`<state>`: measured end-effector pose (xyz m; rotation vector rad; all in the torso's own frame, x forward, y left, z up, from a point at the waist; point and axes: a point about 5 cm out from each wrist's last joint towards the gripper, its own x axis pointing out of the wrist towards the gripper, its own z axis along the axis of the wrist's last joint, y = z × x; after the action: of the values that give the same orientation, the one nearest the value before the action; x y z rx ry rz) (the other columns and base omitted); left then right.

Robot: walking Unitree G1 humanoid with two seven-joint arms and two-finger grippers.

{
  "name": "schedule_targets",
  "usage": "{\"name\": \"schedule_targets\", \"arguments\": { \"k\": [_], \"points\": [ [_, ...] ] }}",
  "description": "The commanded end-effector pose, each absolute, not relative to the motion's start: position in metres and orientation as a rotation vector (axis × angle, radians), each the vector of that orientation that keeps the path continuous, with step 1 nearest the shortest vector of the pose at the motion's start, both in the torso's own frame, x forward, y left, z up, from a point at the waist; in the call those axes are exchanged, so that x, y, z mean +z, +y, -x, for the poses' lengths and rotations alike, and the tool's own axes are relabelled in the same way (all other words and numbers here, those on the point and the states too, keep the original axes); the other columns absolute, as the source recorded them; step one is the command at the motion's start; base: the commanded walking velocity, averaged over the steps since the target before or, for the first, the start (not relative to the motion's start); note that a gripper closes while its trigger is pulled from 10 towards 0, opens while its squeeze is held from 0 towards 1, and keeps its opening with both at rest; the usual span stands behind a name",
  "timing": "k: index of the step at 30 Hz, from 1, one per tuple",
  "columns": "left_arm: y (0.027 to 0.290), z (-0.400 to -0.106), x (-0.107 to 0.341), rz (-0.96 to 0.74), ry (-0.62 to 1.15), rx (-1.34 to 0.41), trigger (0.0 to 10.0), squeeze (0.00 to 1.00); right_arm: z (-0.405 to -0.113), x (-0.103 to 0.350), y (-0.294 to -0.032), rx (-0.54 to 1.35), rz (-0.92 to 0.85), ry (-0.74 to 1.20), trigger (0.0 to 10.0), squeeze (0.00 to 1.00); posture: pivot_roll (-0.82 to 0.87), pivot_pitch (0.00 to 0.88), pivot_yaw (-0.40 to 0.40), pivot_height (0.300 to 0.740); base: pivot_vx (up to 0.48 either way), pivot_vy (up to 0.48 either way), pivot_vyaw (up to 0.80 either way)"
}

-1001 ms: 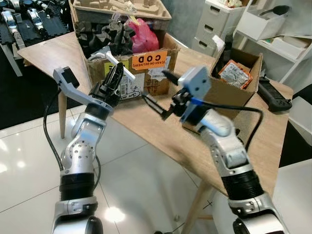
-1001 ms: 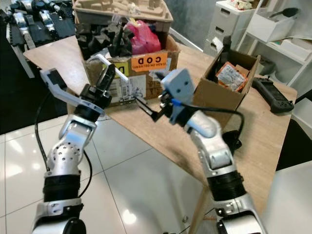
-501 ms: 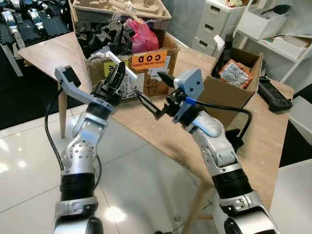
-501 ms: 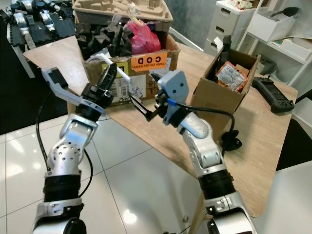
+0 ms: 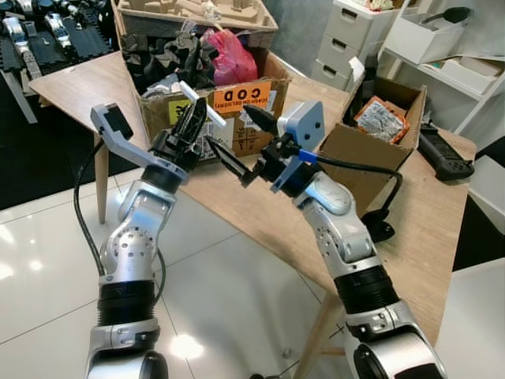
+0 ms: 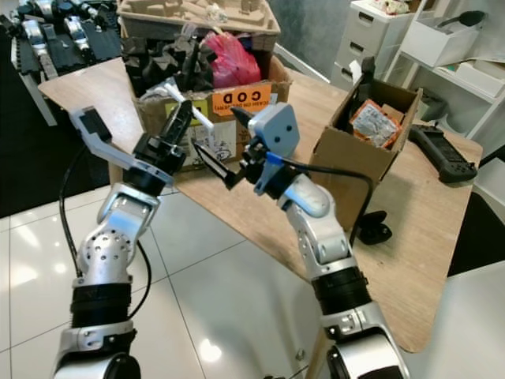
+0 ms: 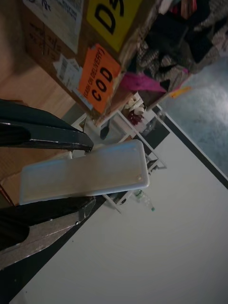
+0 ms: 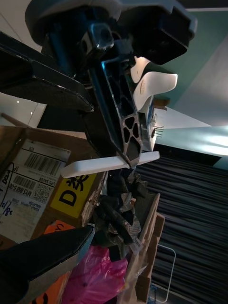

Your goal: Picking trash to rubbish bin

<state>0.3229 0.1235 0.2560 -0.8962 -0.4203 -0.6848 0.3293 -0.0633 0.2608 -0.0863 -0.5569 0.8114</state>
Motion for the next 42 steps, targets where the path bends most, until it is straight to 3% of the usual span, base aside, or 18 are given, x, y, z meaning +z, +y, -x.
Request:
{"name": "schedule_targets", "arguments": {
  "k": [1,13,14,16,17,18,42],
  "points": [
    [0.115,-0.317,0.258,0.921,-0.422,-0.73,10.0,0.0,-0.331,0.262,-0.065,0.795,0.107,-0.566,10.0,0.0,0.06,0.115,-0.029,0.74,0.0,0.0,0.0],
    [0.112,-0.313,0.259,0.919,-0.417,-0.756,10.0,0.0,-0.339,0.266,-0.074,0.723,0.13,-0.584,9.9,0.0,0.07,0.109,-0.032,0.74,0.0,0.0,0.0],
    [0.111,-0.313,0.259,0.919,-0.416,-0.76,10.0,0.0,-0.34,0.266,-0.074,0.721,0.128,-0.588,7.8,0.0,0.07,0.104,-0.033,0.74,0.0,0.0,0.0],
    [0.111,-0.313,0.259,0.919,-0.416,-0.76,10.0,0.0,-0.34,0.266,-0.074,0.721,0.128,-0.588,7.8,0.0,0.07,0.104,-0.033,0.74,0.0,0.0,0.0],
    [0.111,-0.312,0.259,0.919,-0.414,-0.763,10.0,0.0,-0.34,0.268,-0.074,0.719,0.121,-0.596,1.5,0.0,0.07,0.104,-0.033,0.74,0.0,0.0,0.0],
    [0.11,-0.312,0.259,0.919,-0.412,-0.766,10.0,0.0,-0.34,0.269,-0.073,0.718,0.116,-0.604,0.0,0.0,0.07,0.104,-0.033,0.74,0.0,0.0,0.0],
    [0.105,-0.311,0.251,0.908,-0.377,-0.776,10.0,0.0,-0.339,0.268,-0.074,0.727,0.099,-0.607,0.0,0.0,0.07,0.11,-0.029,0.74,0.0,0.0,0.0]
  ]
}}
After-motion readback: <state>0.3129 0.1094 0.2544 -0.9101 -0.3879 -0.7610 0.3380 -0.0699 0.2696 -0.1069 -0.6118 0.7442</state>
